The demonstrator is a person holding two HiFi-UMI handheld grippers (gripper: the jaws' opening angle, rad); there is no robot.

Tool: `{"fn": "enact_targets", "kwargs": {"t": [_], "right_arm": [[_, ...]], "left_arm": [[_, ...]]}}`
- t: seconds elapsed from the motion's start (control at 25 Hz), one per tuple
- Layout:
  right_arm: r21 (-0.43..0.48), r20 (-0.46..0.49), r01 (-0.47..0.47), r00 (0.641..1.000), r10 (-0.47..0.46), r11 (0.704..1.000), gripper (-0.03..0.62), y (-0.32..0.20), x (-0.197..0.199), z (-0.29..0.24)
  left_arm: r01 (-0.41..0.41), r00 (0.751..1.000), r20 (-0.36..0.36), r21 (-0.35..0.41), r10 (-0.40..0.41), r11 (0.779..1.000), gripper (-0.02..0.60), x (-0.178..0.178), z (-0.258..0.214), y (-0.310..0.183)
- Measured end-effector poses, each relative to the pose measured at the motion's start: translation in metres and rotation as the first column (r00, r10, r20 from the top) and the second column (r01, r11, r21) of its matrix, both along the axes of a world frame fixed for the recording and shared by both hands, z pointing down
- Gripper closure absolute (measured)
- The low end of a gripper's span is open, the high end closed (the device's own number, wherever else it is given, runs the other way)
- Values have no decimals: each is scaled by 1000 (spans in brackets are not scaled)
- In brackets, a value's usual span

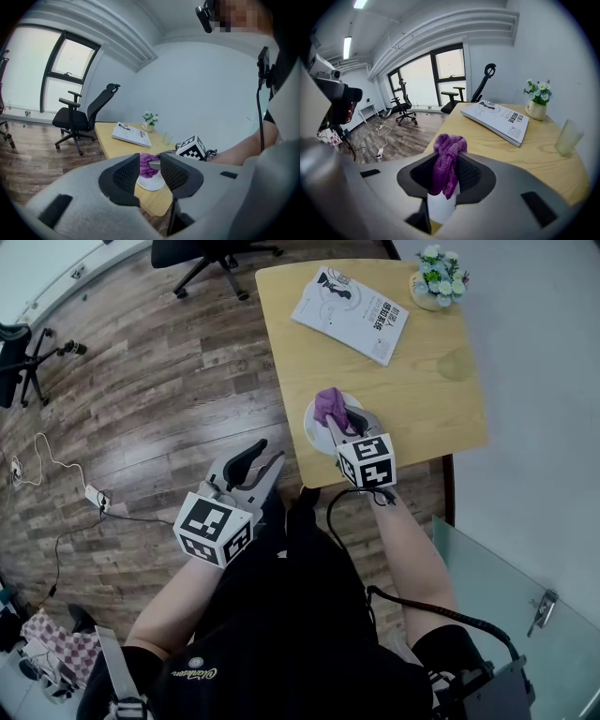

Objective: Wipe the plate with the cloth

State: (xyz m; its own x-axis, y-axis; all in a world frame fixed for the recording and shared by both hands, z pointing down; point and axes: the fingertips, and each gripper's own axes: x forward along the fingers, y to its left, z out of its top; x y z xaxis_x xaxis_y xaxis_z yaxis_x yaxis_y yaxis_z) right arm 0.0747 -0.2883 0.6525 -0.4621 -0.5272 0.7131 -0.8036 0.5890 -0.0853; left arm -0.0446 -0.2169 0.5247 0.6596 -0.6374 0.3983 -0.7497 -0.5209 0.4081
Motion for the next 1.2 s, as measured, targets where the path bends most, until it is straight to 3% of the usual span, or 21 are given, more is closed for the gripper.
{"fn": "enact_targets", "kwargs": {"t": [0.36,0.56,0.72,0.96,1.2], "right_arm": [[-76,17,50,999,-49,996,499,65,-4,6],[-93,30,35,999,-32,995,499,73,-3,10],[-57,48,5,999,-2,998,499,57,2,-1],[63,6,-81,997,81,995,499,-13,31,-16],[39,-47,-100,994,102,994,499,-28,41,3]], "left_arm": [[-24,1000,-1,4,24,1000,442,8,0,-3],[-31,999,-4,4,31,999,442,14,0,-5],[-33,999,-4,4,33,999,442,15,0,-6],[-26,1000,-1,-2,26,1000,442,14,0,-8],[-16,1000,3,-6,16,1000,442,10,2,-4]]}}
